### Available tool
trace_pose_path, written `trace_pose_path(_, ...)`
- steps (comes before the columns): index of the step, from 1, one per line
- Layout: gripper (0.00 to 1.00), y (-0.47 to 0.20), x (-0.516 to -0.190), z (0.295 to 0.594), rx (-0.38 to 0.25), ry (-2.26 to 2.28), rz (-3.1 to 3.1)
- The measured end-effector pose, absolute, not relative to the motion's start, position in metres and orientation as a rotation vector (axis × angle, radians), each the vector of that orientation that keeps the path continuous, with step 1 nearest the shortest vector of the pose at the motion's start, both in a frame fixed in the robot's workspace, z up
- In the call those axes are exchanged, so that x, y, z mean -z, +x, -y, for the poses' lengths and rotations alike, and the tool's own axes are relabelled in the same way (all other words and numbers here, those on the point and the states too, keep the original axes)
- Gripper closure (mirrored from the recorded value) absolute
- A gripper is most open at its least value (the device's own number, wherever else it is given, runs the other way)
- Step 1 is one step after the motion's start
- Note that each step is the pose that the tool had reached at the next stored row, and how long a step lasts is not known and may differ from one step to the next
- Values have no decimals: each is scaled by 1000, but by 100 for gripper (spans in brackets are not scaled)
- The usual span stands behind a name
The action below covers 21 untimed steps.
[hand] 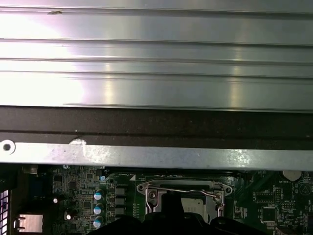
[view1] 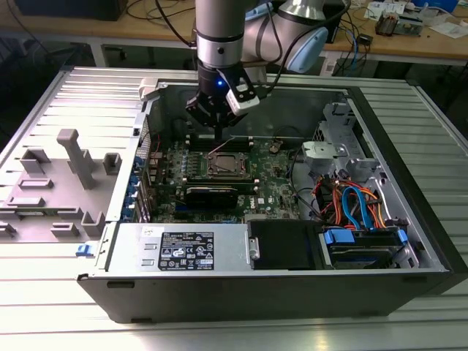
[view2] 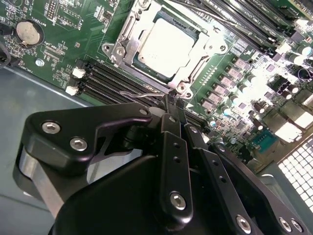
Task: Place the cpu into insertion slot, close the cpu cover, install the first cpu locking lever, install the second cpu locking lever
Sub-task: 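Install the first cpu locking lever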
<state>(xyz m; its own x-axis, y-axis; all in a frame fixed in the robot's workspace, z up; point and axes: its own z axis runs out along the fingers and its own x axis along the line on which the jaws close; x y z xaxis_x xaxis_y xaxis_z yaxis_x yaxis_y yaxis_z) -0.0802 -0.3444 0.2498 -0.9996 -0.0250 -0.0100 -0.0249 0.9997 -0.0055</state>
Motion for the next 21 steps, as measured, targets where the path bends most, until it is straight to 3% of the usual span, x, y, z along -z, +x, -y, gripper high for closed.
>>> trace_pose_path(21,89,-75,-245,340,8,-73,-3130)
